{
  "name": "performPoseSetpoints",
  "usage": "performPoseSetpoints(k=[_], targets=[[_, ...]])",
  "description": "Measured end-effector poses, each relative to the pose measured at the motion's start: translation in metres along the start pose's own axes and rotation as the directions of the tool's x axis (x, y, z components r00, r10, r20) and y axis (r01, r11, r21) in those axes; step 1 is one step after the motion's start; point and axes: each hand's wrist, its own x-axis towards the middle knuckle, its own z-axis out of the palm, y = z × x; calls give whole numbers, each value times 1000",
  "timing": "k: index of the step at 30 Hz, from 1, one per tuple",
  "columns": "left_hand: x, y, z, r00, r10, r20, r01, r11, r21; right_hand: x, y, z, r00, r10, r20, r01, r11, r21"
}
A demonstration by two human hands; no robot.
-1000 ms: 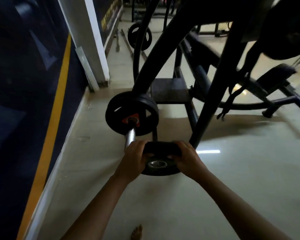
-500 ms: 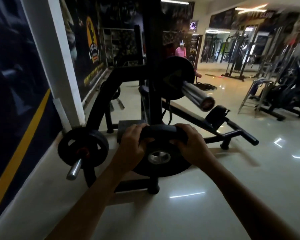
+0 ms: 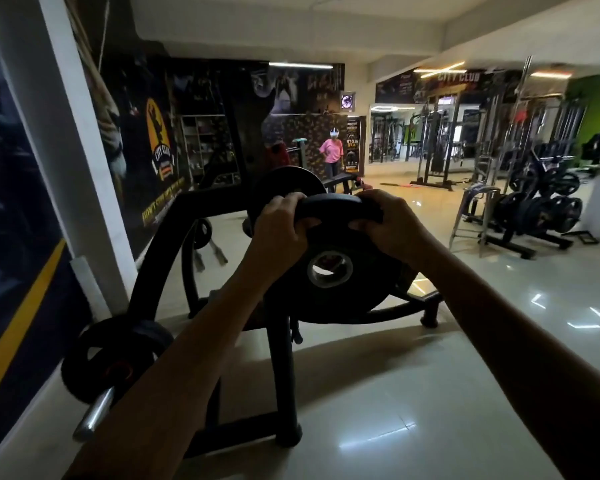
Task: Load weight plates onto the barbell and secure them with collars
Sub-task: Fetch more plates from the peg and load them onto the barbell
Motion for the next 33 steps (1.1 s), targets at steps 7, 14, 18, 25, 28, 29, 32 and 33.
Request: performPoseSetpoints(k=[7, 14, 18, 25, 28, 29, 32, 33], targets=[[31, -11, 12, 998, -39, 41, 36, 997, 67, 37, 24, 1, 994, 52, 96, -59, 996, 66], [58, -41, 24, 996, -79, 44, 75, 994, 85, 74, 45, 27, 998, 5, 69, -9, 998, 55], [55, -52, 36, 999, 4, 51, -12, 987, 159, 73, 64, 42, 993, -77, 86, 82, 995, -63], [55, -71, 48, 995, 97, 30, -101, 953, 285, 73, 82, 51, 975, -221, 27, 222, 969, -109], [64, -80, 52, 994, 113, 9, -111, 949, 297, 85, 84, 55, 969, -245, 18, 245, 959, -140], [67, -84, 54, 993, 118, 7, -115, 947, 300, 90, 85, 57, 969, -249, 11, 248, 958, -146], [80, -99, 61, 993, 119, -12, -110, 948, 299, 107, 93, 71, 972, -234, -9, 231, 963, -138], [85, -105, 64, 993, 119, -19, -108, 949, 298, 113, 97, 75, 974, -227, -7, 224, 965, -136]])
